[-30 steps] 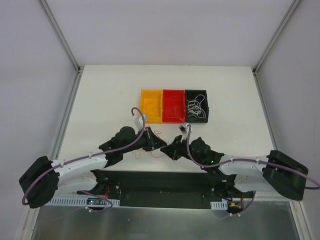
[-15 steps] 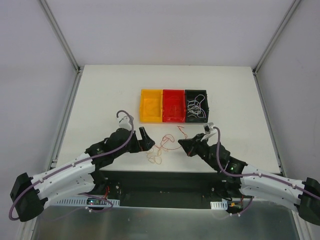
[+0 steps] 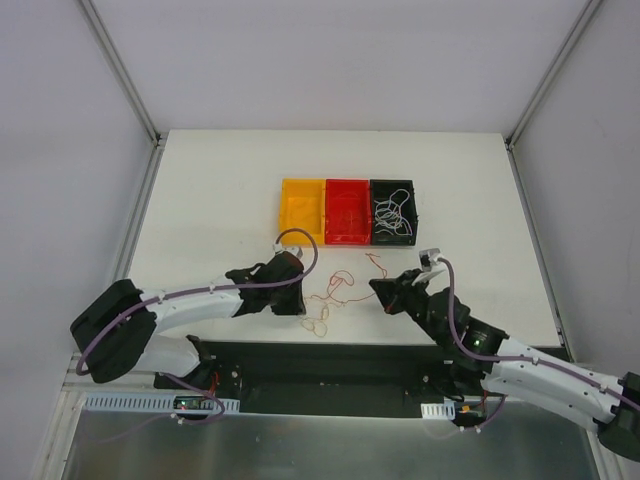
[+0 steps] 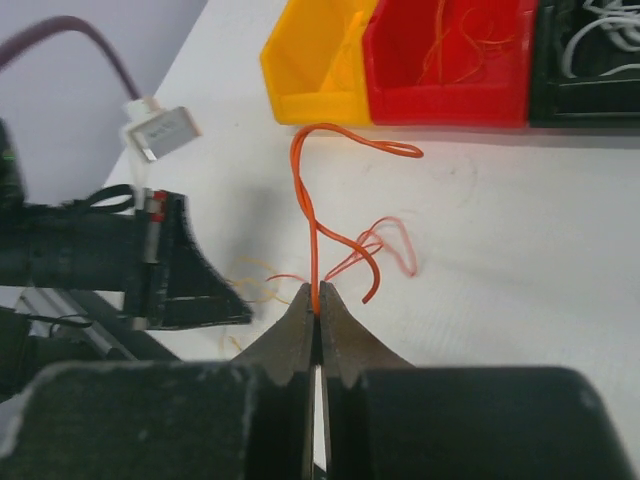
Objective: Untangle the cables
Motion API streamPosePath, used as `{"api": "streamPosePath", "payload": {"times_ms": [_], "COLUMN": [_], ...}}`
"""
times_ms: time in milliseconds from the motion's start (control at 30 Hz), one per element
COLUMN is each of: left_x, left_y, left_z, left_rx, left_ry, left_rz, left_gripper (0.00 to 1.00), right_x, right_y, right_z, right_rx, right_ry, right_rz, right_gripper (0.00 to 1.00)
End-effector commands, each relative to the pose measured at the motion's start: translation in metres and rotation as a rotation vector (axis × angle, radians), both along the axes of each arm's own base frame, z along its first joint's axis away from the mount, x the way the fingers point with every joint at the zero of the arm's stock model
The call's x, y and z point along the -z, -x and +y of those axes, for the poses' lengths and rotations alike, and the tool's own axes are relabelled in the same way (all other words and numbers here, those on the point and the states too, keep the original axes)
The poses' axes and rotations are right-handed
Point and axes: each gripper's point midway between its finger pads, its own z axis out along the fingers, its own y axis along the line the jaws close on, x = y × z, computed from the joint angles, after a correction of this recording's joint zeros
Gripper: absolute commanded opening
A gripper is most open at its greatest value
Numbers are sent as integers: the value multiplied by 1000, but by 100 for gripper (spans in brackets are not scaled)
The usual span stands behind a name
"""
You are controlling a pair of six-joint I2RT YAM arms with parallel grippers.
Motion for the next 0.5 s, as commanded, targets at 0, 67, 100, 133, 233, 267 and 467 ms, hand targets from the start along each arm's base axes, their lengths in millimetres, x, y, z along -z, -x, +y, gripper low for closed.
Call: {"api": "streamPosePath", "payload": {"times_ms": [0, 67, 100, 133, 233, 267, 467], "left_x": [-36, -53, -64, -75, -118, -133, -199], "left_y": [-20, -28, -32, -35, -40, -40, -29], "left_z": [18, 56, 75, 92, 129, 138, 195], "left_rx": [-75, -189, -249, -300, -416, -443, -611], "left_ry": [14, -64, -90, -108, -78, -56, -2], "left_rz": [-181, -272, -330, -376, -540, -592, -780], "left_gripper": [0, 0, 0, 0, 0, 0, 0], "right_x": [-11, -13, -19, -20, -25, -27, -35], "right_y": [-15, -20, -22, -22, -14, -12, 2], "right_z": [-40, -78, -99, -123, -178, -187, -234], "right_rx": [162, 301, 378, 471, 686, 715, 849], "right_ry": [103, 205, 226, 254, 214, 176, 40], "right_rz": [-58, -63, -71, -66, -55, -59, -86], "right_gripper": [0, 0, 0, 0, 0, 0, 0]}}
